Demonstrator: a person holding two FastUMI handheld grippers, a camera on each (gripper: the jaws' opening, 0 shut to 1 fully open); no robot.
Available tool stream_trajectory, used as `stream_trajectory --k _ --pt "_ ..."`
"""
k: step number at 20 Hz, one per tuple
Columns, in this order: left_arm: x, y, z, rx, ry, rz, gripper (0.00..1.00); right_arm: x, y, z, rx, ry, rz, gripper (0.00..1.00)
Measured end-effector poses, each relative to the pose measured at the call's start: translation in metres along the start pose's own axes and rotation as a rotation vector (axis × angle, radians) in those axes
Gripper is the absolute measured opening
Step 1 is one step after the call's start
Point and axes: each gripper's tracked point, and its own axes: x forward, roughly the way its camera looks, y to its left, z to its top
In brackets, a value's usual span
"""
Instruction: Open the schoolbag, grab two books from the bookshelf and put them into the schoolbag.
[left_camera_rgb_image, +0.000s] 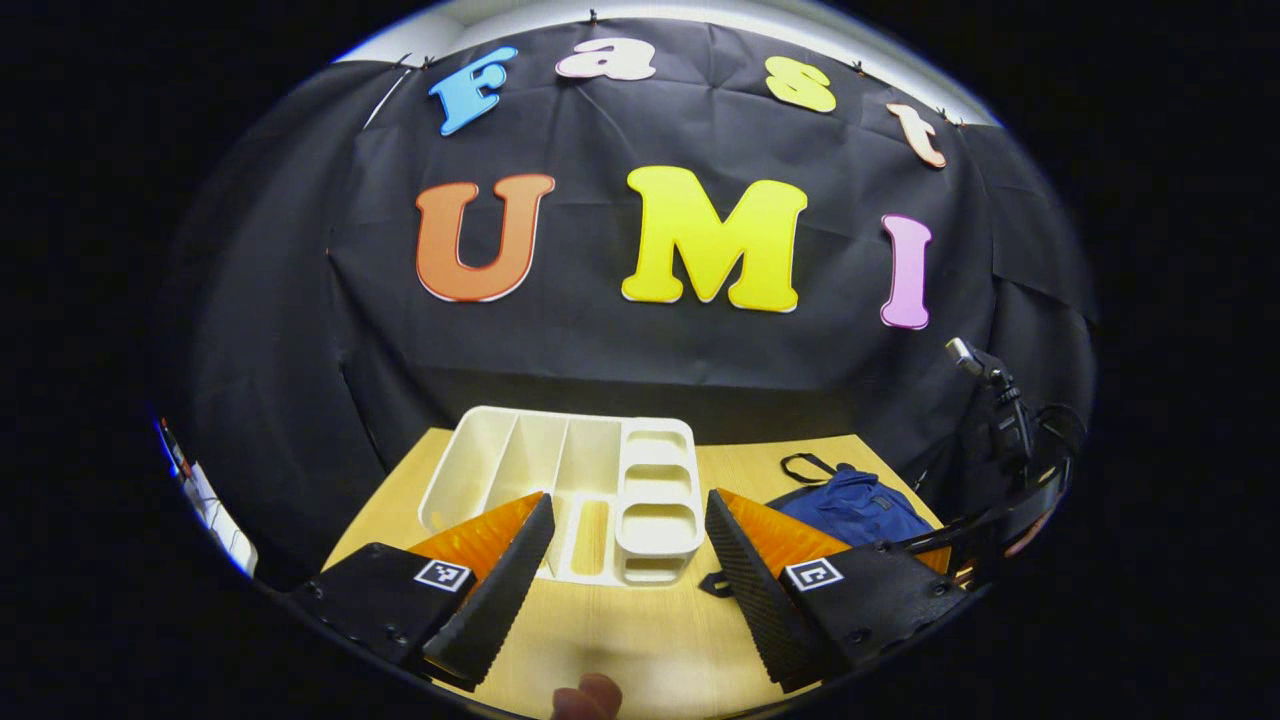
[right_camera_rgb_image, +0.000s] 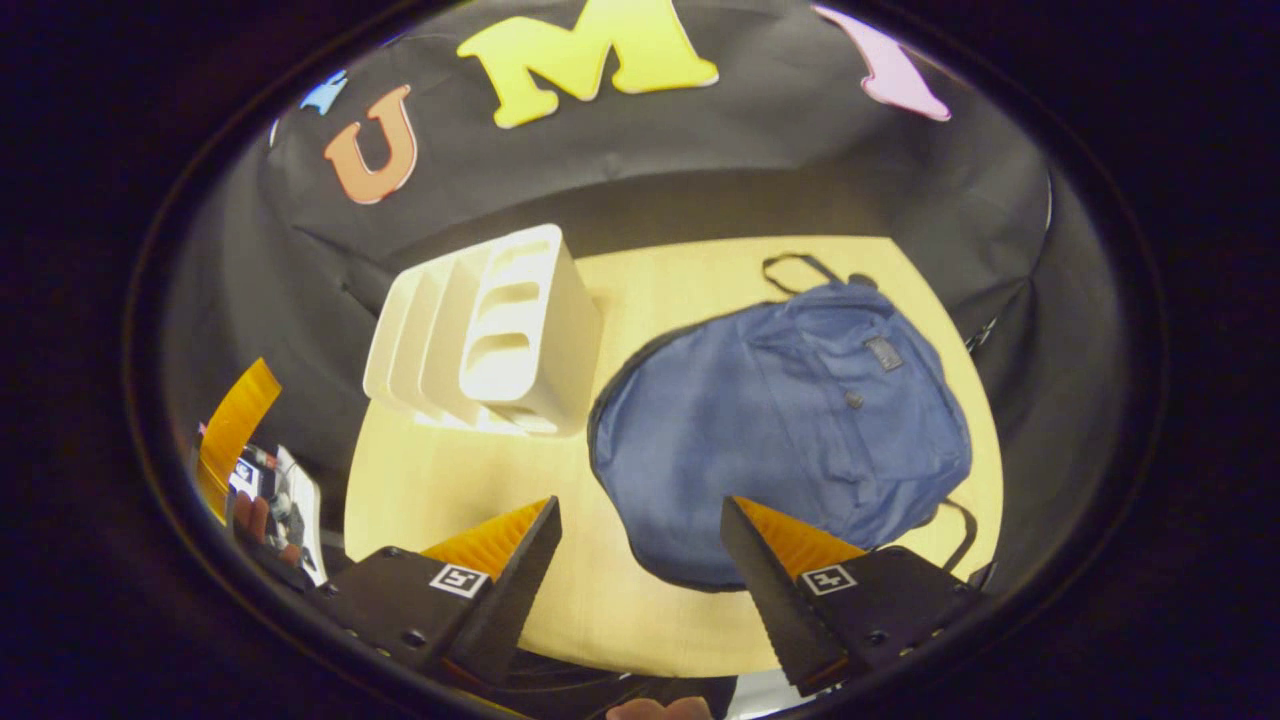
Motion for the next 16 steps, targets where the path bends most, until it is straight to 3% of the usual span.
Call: stream_trajectory --k 3,7,11,13,14,16 --pt "-0.011 0.008 0.048 0.002 -0.110 0.004 0.98 -0.045 0.006 0.052 -0.060 -0.248 -0.074 0.97" --pt "-0.036 0.018 0.122 0.040 -0.307 0.038 0.97 -0.140 0.025 0.121 -0.053 -0.636 -0.157 0.97" --pt "-0.063 0.010 0.157 0.040 -0.404 0.047 0.97 -0.226 0.040 0.167 -0.053 -1.010 -0.180 0.97" --pt "-0.067 0.005 0.156 0.018 -0.393 0.055 0.96 -0.242 0.043 0.159 -0.075 -1.061 -0.185 0.94" --pt "-0.070 0.000 0.151 0.001 -0.385 0.056 1.00 -0.246 0.042 0.150 -0.078 -1.057 -0.177 0.94" --pt "-0.074 -0.004 0.141 -0.029 -0.377 0.068 0.97 -0.240 0.044 0.141 -0.067 -1.044 -0.167 0.94"
